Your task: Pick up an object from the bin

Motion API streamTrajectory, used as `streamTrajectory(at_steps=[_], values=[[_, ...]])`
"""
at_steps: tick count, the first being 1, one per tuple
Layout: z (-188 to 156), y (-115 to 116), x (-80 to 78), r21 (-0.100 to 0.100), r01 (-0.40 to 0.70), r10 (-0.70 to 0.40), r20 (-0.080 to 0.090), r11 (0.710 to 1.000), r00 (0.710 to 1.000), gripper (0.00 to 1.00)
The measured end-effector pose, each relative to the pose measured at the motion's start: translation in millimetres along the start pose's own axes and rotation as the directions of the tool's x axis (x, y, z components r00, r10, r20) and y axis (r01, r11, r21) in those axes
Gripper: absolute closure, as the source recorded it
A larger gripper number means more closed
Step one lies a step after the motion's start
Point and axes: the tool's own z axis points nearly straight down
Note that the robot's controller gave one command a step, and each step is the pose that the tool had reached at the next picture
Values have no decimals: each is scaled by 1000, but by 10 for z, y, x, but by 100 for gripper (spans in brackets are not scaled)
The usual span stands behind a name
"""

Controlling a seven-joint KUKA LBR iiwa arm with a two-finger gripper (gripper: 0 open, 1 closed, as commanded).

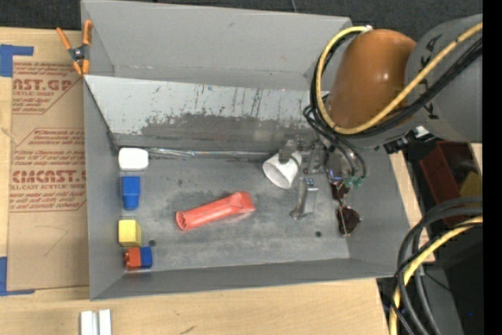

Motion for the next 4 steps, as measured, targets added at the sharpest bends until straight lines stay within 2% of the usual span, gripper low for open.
streamTrajectory(at_steps=[1,2,3,4], values=[[-46,-1,-17,1,0,0,8,1000,1000,0],[374,451,-138,2,76,-76,10,997,997,0],[496,127,-262,-2,-97,97,8,995,995,0],[542,486,-105,0,-128,128,9,992,992,0]])
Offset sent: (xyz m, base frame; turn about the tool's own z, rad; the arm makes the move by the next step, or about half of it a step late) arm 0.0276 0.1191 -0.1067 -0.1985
